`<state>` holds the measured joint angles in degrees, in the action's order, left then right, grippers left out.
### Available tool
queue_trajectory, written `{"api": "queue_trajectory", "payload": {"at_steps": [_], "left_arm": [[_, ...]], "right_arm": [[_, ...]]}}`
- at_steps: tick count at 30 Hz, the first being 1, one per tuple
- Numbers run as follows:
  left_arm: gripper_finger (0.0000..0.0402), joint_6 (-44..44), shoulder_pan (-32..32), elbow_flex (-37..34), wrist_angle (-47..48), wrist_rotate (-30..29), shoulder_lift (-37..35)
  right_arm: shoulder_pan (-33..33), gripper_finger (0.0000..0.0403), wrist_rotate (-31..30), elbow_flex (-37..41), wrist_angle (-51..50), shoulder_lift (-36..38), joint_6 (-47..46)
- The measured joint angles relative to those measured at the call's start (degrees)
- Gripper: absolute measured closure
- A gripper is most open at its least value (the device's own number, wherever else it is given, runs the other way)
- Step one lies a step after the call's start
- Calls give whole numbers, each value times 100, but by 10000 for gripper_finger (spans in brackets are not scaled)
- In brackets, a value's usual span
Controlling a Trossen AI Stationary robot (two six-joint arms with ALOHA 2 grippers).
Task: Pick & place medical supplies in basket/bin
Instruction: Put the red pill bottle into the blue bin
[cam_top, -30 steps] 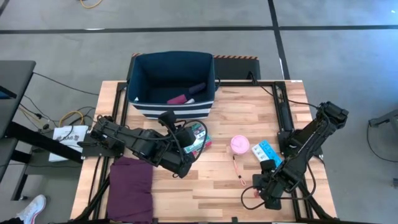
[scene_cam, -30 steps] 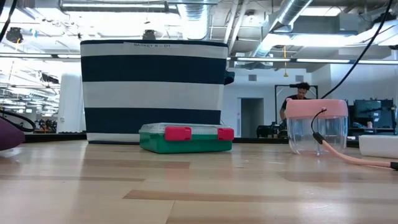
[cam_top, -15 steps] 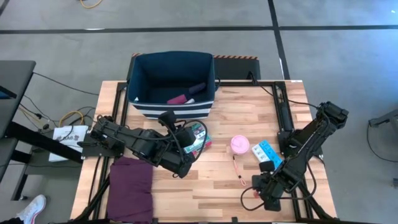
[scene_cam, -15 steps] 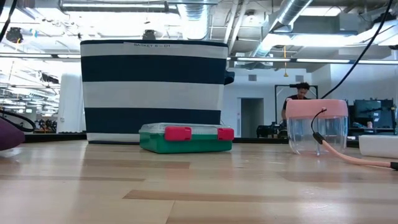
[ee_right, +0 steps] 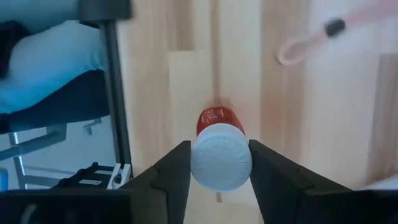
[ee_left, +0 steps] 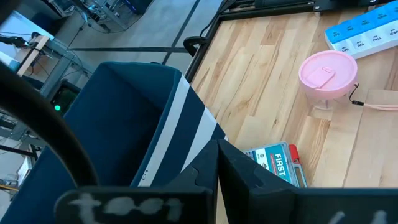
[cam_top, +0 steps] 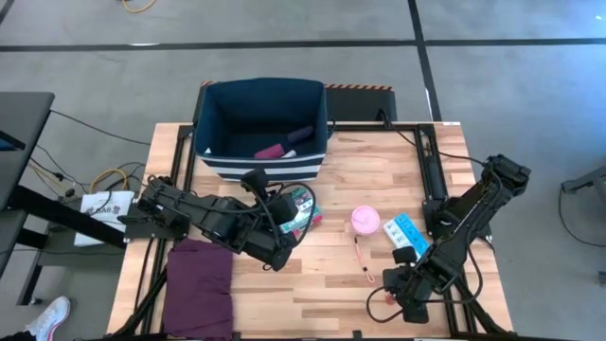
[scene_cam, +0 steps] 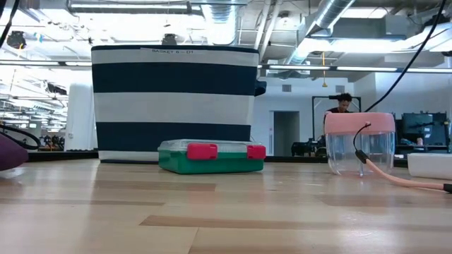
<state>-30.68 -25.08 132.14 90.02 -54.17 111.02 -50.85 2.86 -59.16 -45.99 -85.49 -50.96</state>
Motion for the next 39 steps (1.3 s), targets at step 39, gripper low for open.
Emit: {"api": "queue_trajectory", "payload": {"at_steps": [39], "left_arm": [[401,450,-796,284,-2,-1201,-619]], "right_arm": [[5415,280,-886,-2399,3835,61,7787]]}}
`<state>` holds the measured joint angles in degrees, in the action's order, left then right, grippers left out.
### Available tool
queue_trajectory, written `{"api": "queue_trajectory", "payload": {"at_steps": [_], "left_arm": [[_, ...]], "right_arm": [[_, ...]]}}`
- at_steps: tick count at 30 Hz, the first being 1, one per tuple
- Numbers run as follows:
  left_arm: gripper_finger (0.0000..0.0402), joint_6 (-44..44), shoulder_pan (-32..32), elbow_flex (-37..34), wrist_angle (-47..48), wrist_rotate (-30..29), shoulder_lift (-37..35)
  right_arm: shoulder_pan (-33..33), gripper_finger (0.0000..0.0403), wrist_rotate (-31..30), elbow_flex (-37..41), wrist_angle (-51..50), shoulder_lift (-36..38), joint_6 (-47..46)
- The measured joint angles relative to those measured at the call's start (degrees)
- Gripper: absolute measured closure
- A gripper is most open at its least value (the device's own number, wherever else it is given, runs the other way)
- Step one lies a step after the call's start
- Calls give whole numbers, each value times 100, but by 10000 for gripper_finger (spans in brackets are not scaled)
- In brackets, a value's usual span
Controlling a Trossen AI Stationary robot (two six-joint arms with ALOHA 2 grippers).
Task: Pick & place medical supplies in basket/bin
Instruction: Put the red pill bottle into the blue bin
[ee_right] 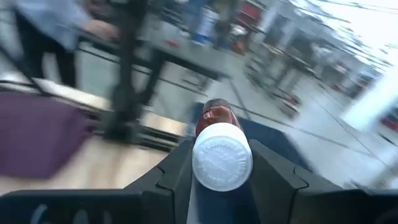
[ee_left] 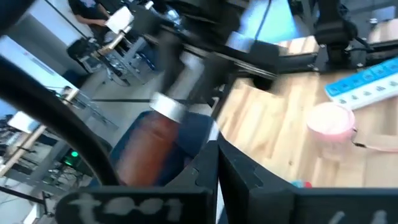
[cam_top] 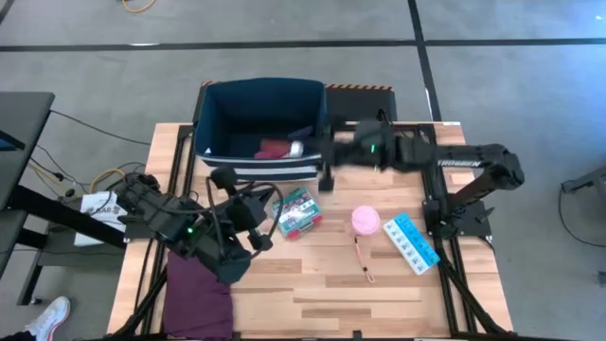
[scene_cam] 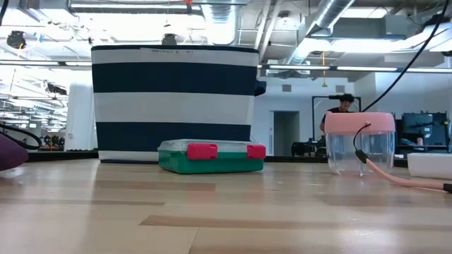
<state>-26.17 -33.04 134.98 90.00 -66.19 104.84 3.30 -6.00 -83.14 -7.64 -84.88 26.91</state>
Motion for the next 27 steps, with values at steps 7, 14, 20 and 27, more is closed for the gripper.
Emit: {"api": "queue_trajectory", "payload": {"at_steps": [7,14,20,27], "left_arm": [[401,-226,-41,-9,3,-253,13],[401,-292,-76,-9,2,-503,13],[401,-350,-76,-9,2,-477,13],[401,-341,-76,-9,0,-473,15]], "right_arm": [[1477,266,169,-567,-1063,-272,-259],[2253,281,856,-547,-1261,-1173,-584],[2277,269,692,-1298,-1766,-2119,-305],[2221,280,765,-3229,-3929,-3285,-325]]}}
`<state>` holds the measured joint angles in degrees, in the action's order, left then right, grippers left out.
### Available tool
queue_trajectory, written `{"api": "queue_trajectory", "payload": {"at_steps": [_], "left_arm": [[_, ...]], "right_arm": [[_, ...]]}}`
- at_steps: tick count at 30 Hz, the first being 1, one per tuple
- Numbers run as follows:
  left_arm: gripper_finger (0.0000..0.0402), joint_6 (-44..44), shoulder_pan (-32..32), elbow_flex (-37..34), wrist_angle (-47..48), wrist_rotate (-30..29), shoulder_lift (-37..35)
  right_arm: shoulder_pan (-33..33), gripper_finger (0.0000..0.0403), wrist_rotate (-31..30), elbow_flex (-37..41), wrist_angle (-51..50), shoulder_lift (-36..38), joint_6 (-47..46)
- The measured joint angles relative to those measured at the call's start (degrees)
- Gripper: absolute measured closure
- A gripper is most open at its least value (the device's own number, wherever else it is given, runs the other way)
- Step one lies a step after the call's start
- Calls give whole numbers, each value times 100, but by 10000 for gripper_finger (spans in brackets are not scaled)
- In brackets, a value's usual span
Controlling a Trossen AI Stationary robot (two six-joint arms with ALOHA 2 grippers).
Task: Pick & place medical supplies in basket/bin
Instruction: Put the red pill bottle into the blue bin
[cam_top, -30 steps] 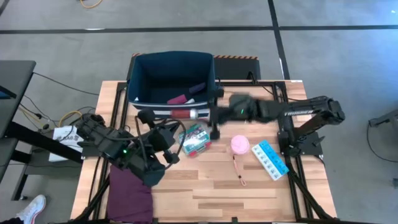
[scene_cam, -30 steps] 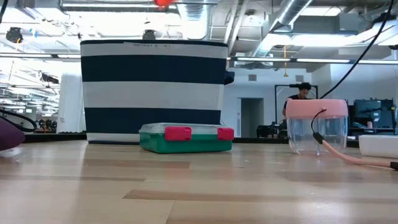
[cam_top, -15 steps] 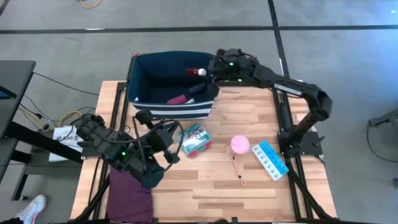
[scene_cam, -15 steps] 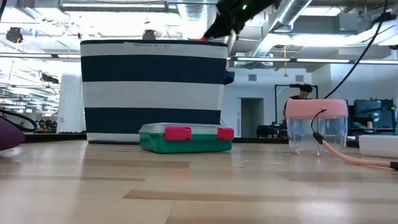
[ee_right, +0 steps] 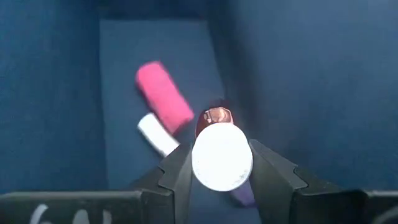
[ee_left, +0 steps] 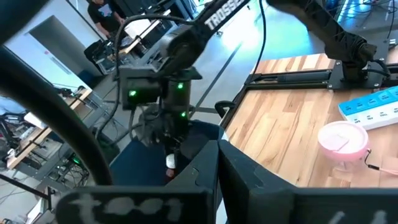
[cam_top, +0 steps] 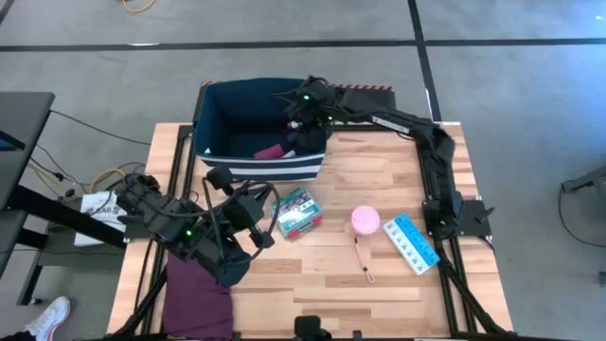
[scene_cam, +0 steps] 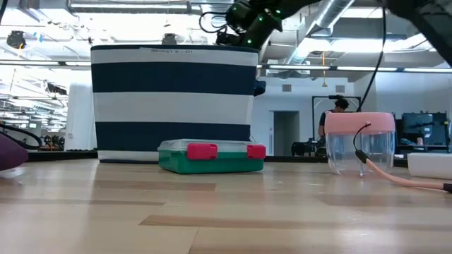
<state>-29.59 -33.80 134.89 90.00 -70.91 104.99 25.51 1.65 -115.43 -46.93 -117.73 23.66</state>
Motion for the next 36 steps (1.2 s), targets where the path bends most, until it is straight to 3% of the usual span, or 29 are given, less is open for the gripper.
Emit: {"api": "queue_trajectory", "payload": {"at_steps": [5,8,27,36], "left_arm": [[401,-5,0,0,2,3,0],[401,-51,0,0,2,53,0],[401,-397,-2,-4,0,319,4],[401,-472,-7,-4,0,408,6]], "right_arm": [[7,269,-46,-1340,-1704,-937,173],[7,269,-50,-1966,-2170,-1325,173],[-119,273,-42,-1943,-1510,-1914,-72],[-203,238,-195,-1922,-1608,-2056,-116]]}}
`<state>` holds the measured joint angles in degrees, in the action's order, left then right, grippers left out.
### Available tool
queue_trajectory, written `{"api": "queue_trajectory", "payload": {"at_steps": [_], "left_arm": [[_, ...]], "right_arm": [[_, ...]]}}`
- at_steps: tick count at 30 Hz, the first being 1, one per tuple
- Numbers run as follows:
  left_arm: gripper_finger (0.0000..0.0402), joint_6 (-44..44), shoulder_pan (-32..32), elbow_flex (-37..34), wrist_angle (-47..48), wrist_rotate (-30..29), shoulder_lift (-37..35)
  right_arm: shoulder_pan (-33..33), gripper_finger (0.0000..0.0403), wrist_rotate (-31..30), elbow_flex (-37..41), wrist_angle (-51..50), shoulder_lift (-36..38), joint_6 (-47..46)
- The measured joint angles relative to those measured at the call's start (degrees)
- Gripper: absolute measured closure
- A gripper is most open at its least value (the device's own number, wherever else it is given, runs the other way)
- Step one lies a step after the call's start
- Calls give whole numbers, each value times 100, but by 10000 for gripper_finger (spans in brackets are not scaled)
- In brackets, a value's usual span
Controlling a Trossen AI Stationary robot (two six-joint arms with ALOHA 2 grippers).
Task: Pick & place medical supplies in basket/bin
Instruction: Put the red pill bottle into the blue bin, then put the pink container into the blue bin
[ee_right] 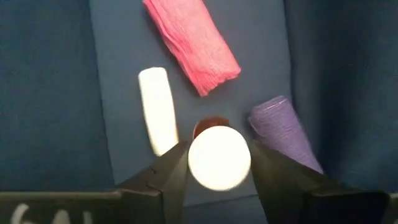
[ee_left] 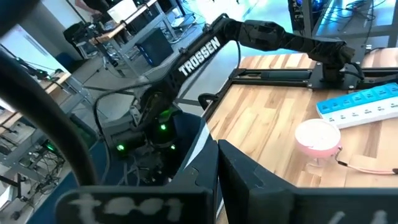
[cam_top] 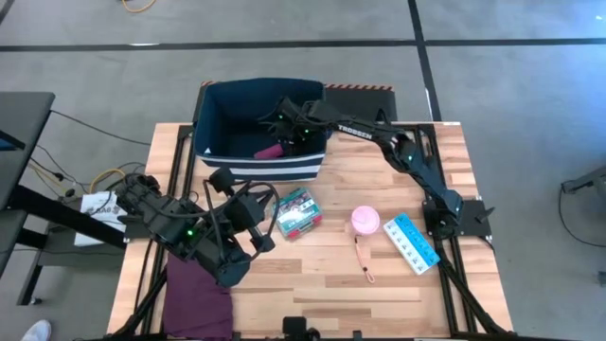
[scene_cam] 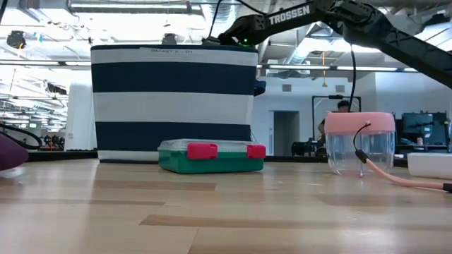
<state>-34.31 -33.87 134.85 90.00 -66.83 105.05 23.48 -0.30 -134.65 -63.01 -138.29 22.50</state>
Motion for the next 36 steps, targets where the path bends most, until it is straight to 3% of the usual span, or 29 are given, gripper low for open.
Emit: {"api": "queue_trajectory", "payload": {"at_steps": [5,8,16,26,36], "left_arm": [[401,-56,0,0,1,46,-2],[401,-85,0,0,0,51,-2],[401,-87,0,0,0,51,-2],[401,-48,0,0,0,63,-2],[401,48,-2,0,2,171,-2]], "right_arm": [[-19,199,-62,-6,47,10,101],[-26,181,-458,-6,48,19,198],[-175,180,-1121,-35,-114,312,604],[-575,195,-1165,-28,-292,1797,643],[-628,196,-921,-28,-754,3370,-34]]}}
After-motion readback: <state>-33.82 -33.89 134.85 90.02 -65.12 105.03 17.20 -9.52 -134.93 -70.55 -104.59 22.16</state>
